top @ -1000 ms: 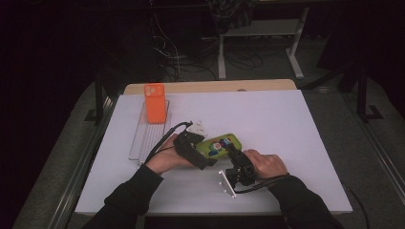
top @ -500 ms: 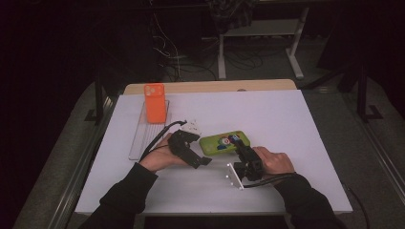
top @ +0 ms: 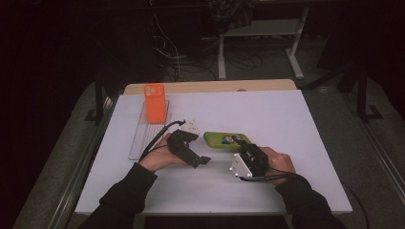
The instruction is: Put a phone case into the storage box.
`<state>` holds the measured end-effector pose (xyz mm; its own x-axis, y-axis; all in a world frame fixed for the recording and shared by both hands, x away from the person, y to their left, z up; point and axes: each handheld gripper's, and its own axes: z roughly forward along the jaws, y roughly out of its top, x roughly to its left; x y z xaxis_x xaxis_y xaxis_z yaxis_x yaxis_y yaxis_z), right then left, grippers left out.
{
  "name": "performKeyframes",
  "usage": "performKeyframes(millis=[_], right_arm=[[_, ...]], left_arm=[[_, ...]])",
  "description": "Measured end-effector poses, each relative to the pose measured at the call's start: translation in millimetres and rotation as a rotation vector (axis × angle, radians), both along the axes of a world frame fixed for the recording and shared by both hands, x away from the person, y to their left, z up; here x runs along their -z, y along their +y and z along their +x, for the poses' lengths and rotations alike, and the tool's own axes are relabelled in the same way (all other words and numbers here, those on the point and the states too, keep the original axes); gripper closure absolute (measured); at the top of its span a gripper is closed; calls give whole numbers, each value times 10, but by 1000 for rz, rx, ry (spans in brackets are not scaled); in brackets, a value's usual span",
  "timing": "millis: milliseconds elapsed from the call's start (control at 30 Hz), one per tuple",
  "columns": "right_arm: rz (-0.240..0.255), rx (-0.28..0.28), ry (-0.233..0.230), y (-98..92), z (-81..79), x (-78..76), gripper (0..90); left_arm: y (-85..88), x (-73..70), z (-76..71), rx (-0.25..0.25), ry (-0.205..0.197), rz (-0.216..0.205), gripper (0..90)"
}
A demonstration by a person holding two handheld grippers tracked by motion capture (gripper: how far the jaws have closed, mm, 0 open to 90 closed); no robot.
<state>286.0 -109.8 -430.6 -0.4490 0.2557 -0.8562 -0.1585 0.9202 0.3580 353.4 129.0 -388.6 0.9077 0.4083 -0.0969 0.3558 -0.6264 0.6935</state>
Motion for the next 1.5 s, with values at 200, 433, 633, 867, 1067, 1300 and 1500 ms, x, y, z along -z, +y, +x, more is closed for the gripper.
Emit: performKeyframes(millis=[200,433,633,867,1067,1300,1500], right_arm=[[150,50,118,-28,34,-24,758],[299,96,239,-84,84,-76,758],[438,129,360,-143,125,-99,757],[581,166,480,-220,178,-127,757],[696,187,578,-313,229,-159,758],[792,209,643,-364,255,-186,758],[842,198,667,-372,255,-205,758]], left_arm=[[-8,15,3,-2,-7,4,0],[8,14,39,14,-27,22,0],[-18,16,47,-8,-6,-2,0],[-34,0,61,-10,-13,7,0],[-25,-10,56,-37,-22,-13,0],[10,-42,69,-47,-38,-12,0],[17,-56,80,-78,-34,-48,0]])
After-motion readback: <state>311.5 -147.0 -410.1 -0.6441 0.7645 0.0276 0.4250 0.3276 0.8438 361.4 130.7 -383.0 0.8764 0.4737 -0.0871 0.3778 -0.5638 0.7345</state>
